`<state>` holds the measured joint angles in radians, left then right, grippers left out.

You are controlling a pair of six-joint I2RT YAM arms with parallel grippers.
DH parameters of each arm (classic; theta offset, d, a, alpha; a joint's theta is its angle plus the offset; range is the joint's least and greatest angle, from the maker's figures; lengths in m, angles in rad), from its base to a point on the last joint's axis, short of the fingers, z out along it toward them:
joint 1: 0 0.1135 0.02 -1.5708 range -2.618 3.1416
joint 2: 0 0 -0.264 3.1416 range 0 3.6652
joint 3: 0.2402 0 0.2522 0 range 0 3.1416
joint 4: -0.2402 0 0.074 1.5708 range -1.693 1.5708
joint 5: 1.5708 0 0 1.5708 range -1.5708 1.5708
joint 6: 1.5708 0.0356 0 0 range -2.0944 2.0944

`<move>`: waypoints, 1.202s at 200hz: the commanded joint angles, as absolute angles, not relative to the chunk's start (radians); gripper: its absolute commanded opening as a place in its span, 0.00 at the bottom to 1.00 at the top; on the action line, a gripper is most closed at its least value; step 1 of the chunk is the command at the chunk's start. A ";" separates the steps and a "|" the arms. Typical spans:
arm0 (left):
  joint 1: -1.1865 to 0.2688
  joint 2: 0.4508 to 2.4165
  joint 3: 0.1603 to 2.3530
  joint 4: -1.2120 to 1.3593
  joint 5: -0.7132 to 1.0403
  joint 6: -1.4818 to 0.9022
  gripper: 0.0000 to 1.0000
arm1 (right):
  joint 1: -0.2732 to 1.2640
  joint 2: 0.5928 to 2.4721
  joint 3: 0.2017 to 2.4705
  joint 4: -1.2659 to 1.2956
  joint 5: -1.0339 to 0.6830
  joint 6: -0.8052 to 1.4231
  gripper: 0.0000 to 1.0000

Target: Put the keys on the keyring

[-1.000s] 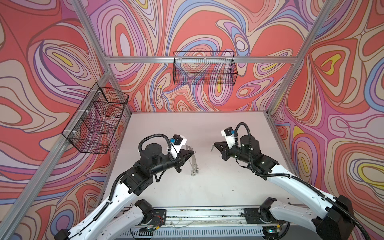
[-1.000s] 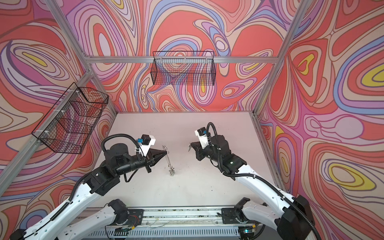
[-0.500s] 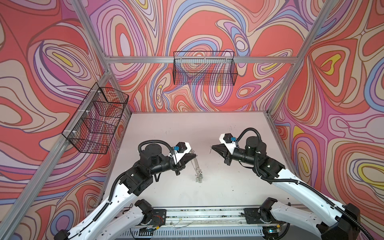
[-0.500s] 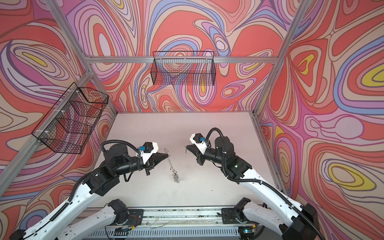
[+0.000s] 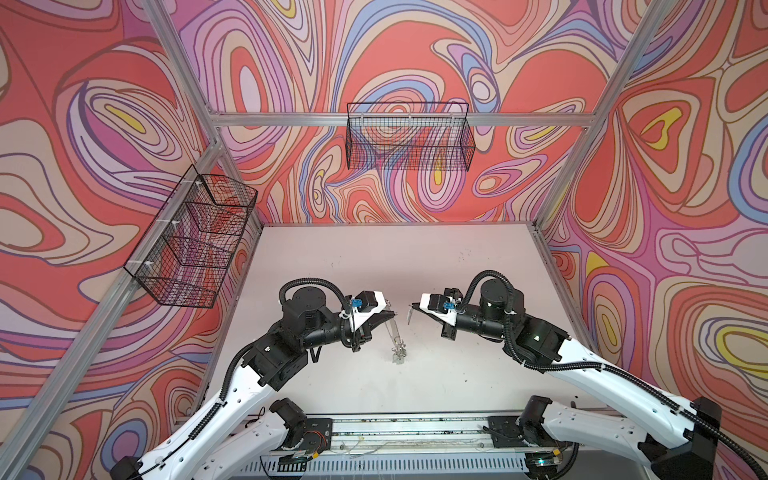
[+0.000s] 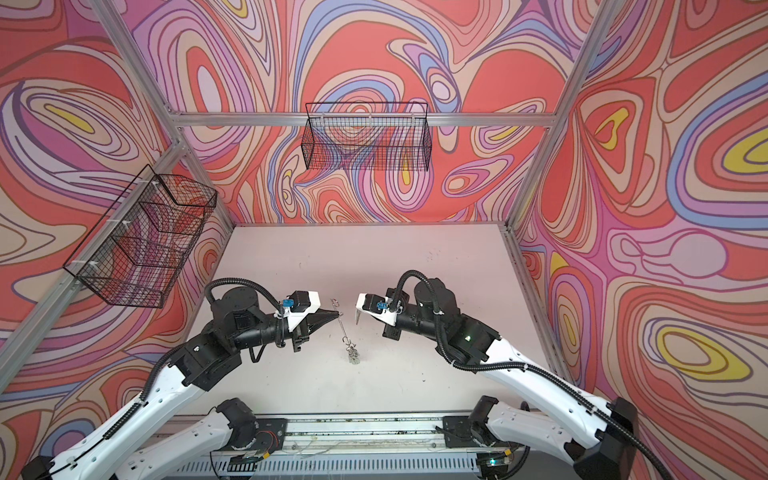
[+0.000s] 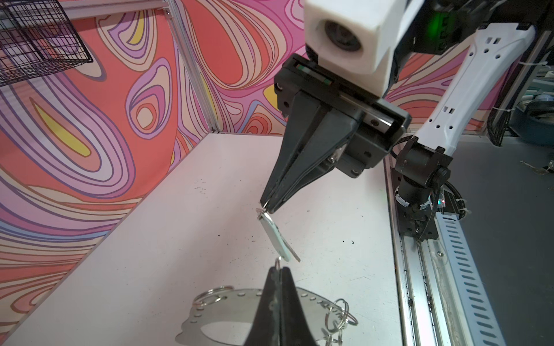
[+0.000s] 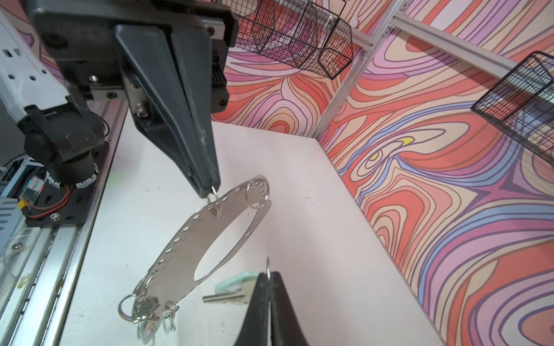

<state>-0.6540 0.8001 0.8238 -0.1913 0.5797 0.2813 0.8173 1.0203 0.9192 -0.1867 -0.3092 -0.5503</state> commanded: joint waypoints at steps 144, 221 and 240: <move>-0.657 0.810 0.840 -0.234 0.537 0.364 0.00 | 0.968 1.201 1.240 -0.639 -0.082 -0.683 0.00; -0.656 0.819 0.838 -0.224 0.560 0.354 0.00 | 0.995 1.188 1.204 -0.558 -0.083 -0.685 0.00; -0.656 0.819 0.835 -0.222 0.564 0.355 0.00 | 0.997 1.192 1.210 -0.556 -0.084 -0.683 0.00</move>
<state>-0.6540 0.8215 0.8238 -0.2443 0.5415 0.3405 0.9874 1.2018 1.2182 -0.5827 -0.0837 -0.6628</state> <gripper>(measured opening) 0.048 0.047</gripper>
